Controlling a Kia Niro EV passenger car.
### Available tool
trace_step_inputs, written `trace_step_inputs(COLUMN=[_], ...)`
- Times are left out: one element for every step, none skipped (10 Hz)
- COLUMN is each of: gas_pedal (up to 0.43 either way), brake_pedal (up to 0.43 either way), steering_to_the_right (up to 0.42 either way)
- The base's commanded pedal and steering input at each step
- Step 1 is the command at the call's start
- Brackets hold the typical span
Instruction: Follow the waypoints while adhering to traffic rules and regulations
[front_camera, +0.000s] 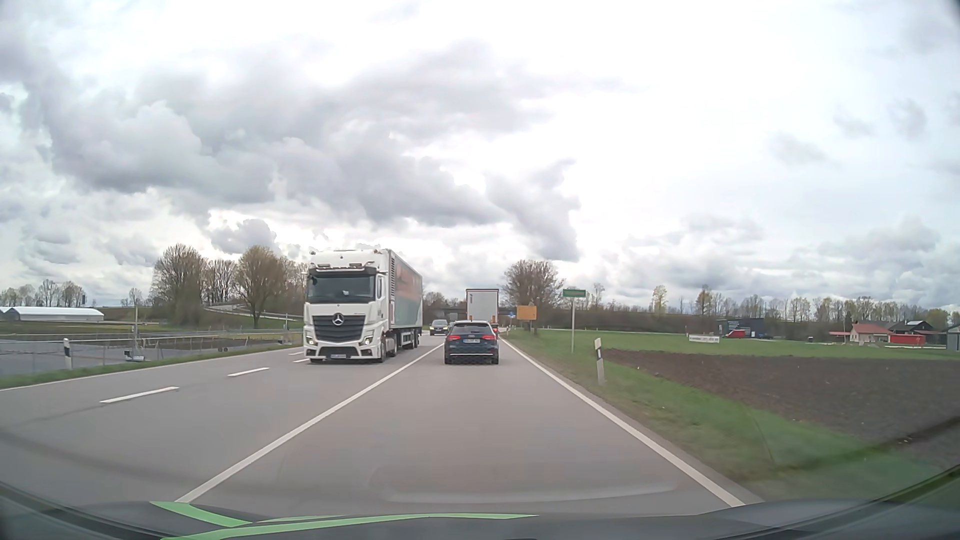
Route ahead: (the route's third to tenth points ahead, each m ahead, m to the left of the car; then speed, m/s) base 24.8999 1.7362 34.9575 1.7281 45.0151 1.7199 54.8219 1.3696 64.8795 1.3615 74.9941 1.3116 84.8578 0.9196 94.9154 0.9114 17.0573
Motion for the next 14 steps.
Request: trace_step_inputs(gas_pedal=[0.059,0.047,0.047,0.047,0.047,0.047,0.047,0.047,0.047,0.059,0.067,0.087,0.098,0.110], brake_pedal=[0.000,0.000,0.000,0.000,0.000,0.000,0.000,0.000,0.000,0.000,0.000,0.000,0.000,0.000], steering_to_the_right=[0.001,0.001,0.002,0.002,0.002,0.002,0.002,0.002,0.003,0.004,0.004,0.004,0.004,0.004])
